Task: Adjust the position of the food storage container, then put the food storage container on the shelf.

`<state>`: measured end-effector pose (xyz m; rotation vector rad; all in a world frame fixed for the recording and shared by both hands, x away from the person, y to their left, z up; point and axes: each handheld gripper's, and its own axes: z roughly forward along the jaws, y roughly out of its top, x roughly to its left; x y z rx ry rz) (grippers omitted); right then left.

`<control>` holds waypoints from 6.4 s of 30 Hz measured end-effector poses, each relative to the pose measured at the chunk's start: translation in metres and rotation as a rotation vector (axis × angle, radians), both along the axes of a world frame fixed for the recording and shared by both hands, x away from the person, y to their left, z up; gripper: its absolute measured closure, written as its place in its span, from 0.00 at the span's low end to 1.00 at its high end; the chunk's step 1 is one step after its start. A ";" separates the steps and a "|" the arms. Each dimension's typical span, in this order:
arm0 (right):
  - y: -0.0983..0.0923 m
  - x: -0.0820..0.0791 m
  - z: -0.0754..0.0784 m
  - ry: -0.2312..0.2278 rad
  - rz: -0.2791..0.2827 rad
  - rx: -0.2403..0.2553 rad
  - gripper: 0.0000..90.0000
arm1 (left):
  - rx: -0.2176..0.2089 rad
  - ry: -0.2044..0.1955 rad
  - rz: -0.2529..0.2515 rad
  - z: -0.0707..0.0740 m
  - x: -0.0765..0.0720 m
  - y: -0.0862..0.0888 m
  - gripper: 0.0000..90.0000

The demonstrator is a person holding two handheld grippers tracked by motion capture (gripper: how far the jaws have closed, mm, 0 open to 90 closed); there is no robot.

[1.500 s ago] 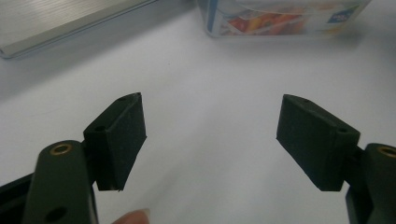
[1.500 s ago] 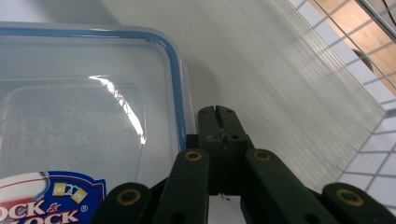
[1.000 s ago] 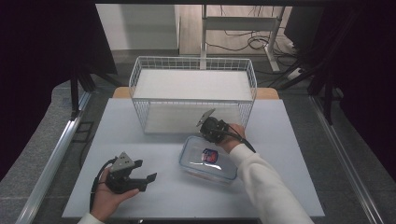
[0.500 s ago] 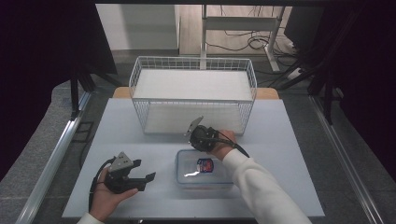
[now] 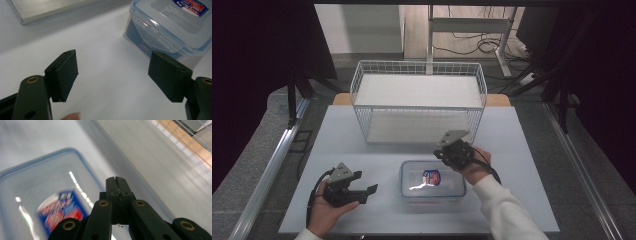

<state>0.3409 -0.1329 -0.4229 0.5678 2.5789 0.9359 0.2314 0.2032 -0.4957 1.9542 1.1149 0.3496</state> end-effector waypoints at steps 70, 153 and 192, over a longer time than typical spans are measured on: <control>-0.125 -0.060 -0.033 0.253 -0.303 0.423 0.25 | -0.295 0.250 -0.056 0.004 0.048 -0.048 0.15; -0.109 -0.021 -0.066 0.660 -0.331 0.513 0.46 | -0.356 0.369 -0.176 -0.010 0.057 -0.063 0.45; -0.111 -0.042 -0.056 0.625 -0.363 0.579 0.55 | -0.354 0.316 -0.142 0.005 0.042 -0.061 0.55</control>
